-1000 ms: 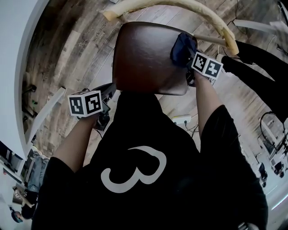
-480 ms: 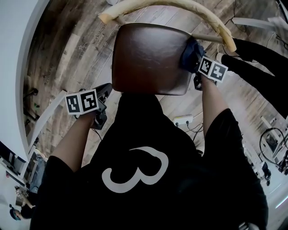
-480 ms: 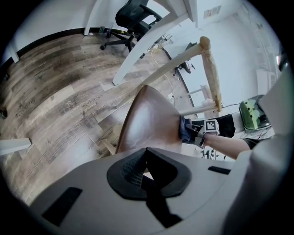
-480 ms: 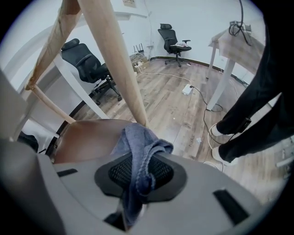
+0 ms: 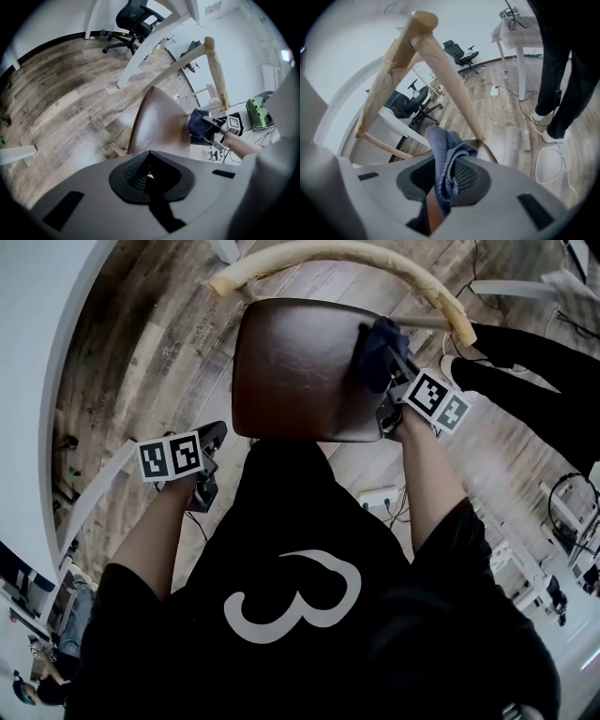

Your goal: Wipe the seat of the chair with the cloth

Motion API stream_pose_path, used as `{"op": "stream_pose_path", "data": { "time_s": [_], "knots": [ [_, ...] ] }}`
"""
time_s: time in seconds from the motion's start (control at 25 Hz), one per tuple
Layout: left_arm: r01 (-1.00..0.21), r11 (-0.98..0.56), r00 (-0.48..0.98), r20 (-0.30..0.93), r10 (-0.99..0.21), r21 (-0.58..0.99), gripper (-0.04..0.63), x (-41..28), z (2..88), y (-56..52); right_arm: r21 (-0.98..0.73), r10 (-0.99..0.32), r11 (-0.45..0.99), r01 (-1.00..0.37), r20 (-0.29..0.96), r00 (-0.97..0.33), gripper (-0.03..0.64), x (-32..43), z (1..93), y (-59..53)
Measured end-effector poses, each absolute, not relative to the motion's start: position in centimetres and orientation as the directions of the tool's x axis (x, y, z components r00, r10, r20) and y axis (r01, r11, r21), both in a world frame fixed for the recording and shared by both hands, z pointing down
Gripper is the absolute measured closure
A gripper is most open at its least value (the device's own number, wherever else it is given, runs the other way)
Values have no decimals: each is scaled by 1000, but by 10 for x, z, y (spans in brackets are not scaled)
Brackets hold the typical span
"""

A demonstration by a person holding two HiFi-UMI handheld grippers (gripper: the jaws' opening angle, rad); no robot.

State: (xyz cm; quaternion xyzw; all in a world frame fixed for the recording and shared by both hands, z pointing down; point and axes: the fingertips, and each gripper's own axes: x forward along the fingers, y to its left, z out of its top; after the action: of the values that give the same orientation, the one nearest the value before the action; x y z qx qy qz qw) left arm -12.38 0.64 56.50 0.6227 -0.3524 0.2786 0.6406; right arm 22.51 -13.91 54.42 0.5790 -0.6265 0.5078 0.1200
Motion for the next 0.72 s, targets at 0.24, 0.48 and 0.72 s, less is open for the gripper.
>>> {"op": "stream_pose_path", "data": {
  "time_s": [0.24, 0.48, 0.72],
  "knots": [
    [-783, 80, 609, 786, -107, 617, 583, -131, 562, 19, -615, -598, -111, -781, 669, -442, 546, 141, 521, -127],
    [-787, 157, 583, 803, -124, 596, 583, -156, 569, 52, -703, -514, -12, -711, 614, -599, 546, 40, 520, -117],
    [-798, 200, 557, 822, -118, 569, 583, -191, 576, 84, -740, -418, 49, -671, 595, -687, 546, -34, 538, -104]
  ]
}}
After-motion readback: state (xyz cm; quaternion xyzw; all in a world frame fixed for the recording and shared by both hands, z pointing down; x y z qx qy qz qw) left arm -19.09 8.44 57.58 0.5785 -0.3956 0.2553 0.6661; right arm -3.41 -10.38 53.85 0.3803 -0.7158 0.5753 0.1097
